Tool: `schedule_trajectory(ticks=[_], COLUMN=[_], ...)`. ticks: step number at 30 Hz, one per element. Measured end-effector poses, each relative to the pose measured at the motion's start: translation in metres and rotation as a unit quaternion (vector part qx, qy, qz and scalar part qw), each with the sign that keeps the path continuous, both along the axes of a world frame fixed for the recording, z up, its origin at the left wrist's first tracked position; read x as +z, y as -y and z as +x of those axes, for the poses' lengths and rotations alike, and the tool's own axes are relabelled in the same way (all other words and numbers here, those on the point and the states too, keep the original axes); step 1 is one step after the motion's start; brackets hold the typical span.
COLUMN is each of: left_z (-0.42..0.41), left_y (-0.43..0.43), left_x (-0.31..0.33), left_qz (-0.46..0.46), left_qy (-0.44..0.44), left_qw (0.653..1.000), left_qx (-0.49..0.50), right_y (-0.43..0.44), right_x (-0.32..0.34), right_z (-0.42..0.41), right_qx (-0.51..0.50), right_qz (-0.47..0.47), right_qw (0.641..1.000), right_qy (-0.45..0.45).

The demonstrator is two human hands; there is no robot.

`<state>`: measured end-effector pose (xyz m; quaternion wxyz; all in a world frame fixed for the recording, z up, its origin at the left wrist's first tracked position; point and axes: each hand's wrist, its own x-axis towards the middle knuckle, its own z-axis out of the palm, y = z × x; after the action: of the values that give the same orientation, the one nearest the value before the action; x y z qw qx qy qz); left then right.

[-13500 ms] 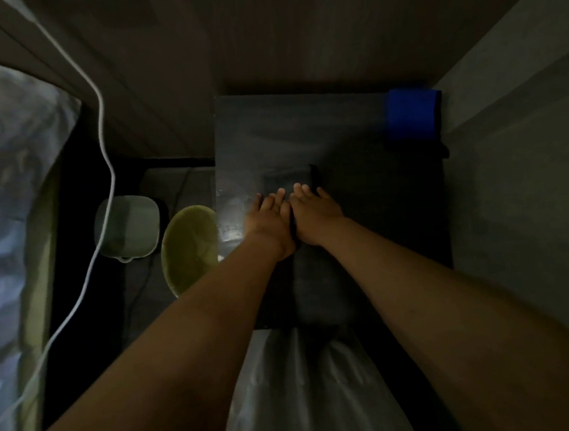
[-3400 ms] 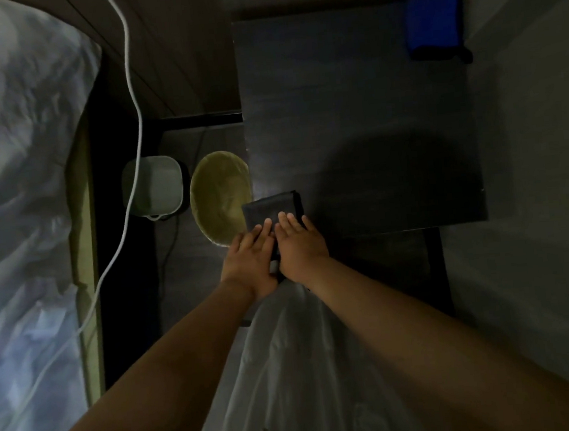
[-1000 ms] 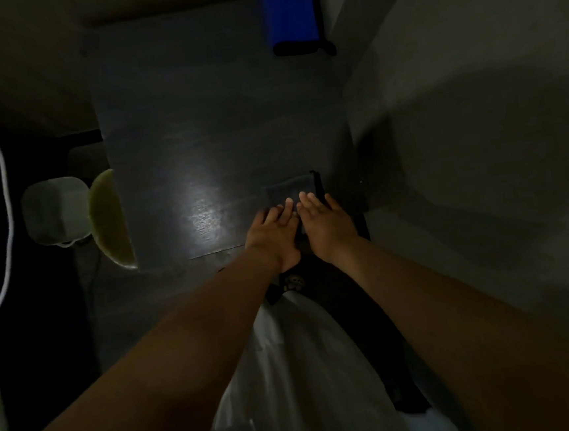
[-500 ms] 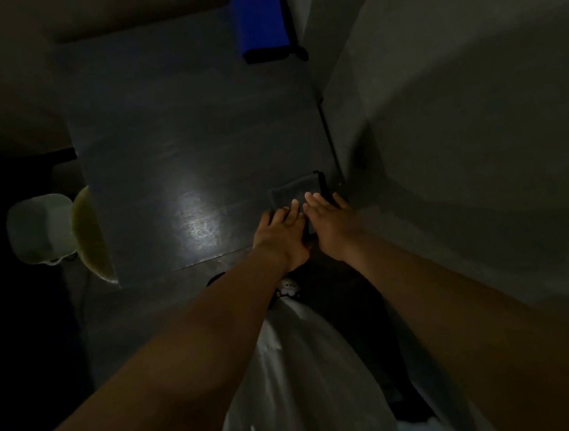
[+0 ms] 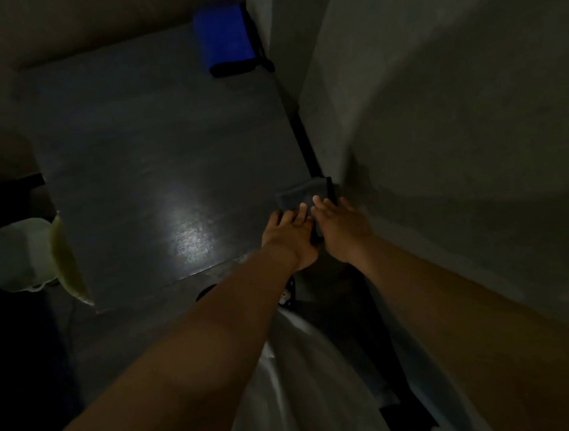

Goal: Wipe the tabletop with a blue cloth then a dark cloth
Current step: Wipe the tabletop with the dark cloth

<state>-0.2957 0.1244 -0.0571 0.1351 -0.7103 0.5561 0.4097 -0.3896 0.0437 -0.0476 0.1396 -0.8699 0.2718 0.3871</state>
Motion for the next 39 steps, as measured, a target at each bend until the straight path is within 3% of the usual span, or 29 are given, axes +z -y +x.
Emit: schedule_trajectory(ticks=[12, 39], left_z=[-0.002, 0.084], left_y=[0.001, 0.059], left_x=[0.006, 0.008], left_qz=[-0.013, -0.051], left_qy=[0.007, 0.058], left_qw=[1.0, 0.996], left_qx=[-0.017, 0.038], right_y=[-0.004, 0.056], right_x=[-0.005, -0.004], right_z=[-0.003, 0.094], right_qx=[0.008, 0.0], right_qz=[-0.008, -0.025], right_qw=[1.0, 1.0], right_qy=[-0.01, 0.014])
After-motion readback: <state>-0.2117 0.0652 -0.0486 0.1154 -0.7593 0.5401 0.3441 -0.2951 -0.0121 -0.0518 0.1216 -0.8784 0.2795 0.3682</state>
